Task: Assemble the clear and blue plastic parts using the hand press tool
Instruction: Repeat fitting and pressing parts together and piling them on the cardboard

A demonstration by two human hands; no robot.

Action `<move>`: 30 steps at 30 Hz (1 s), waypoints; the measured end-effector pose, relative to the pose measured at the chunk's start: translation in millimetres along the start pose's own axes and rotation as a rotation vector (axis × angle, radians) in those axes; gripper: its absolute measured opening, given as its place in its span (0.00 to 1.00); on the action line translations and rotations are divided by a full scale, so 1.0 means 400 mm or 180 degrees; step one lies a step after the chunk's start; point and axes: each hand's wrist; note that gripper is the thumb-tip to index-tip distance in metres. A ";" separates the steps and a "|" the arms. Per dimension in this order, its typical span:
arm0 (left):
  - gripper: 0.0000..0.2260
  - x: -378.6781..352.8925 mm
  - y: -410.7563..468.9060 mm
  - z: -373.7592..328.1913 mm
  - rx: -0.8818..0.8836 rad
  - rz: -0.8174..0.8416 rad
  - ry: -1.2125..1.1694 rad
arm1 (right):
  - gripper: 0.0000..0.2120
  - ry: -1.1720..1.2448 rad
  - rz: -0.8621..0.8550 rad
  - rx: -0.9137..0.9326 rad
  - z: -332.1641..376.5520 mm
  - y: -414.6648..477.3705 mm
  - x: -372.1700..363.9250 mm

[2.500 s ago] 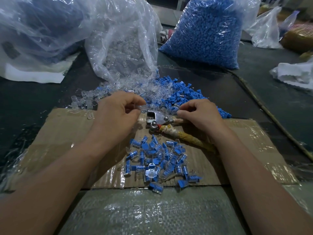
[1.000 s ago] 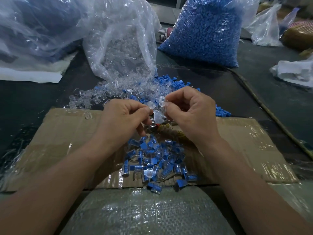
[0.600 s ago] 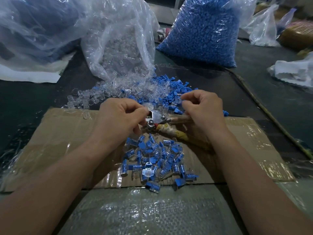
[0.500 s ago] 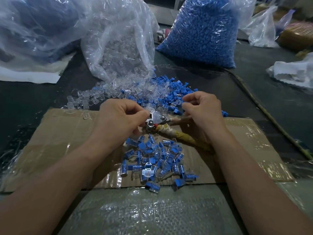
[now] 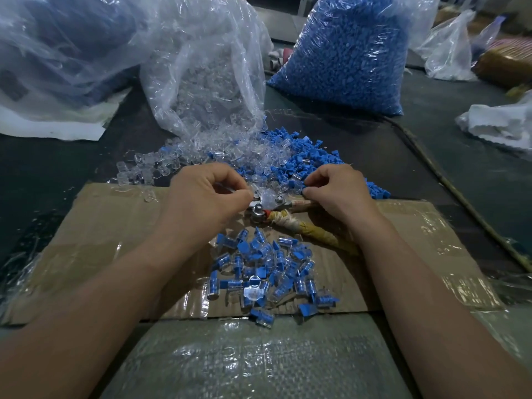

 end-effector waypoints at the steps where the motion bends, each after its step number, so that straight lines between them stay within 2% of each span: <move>1: 0.04 -0.001 0.000 0.001 0.0021 0.0009 0.0013 | 0.04 0.0001 0.0014 0.0008 0.000 0.001 0.000; 5: 0.07 -0.003 0.001 -0.004 0.0068 -0.0036 0.0015 | 0.06 0.0028 0.0006 0.0164 -0.002 0.003 -0.001; 11: 0.09 -0.004 0.001 -0.005 0.0113 -0.0129 -0.0001 | 0.16 0.0055 0.0000 0.0358 0.005 0.004 -0.006; 15: 0.06 -0.004 0.002 -0.001 0.0142 -0.0115 -0.0118 | 0.10 0.0034 -0.0049 0.0433 -0.004 0.007 -0.012; 17: 0.04 -0.001 0.000 0.000 0.0099 -0.0108 -0.0073 | 0.08 0.0206 -0.0244 0.0439 -0.005 0.004 -0.010; 20: 0.03 0.001 0.000 0.000 0.0021 -0.0125 0.0023 | 0.13 0.0763 -0.0751 0.0511 0.014 -0.015 0.011; 22: 0.04 0.000 0.002 0.001 0.0006 -0.0096 0.0000 | 0.15 0.1212 -0.0897 0.0636 0.039 -0.042 0.023; 25: 0.04 0.000 0.004 0.000 -0.0018 -0.0055 -0.0074 | 0.15 0.1573 -0.0713 0.0994 0.083 -0.092 0.016; 30: 0.08 -0.003 0.001 -0.001 -0.0130 -0.0156 -0.0282 | 0.14 0.1485 -0.0519 0.1471 0.124 -0.130 -0.016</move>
Point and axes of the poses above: each hand's wrist, its own y-axis towards the middle knuckle, its own x-axis out of the back of the hand, z = x × y, and after that the axes turned 3 degrees about z, right-handed
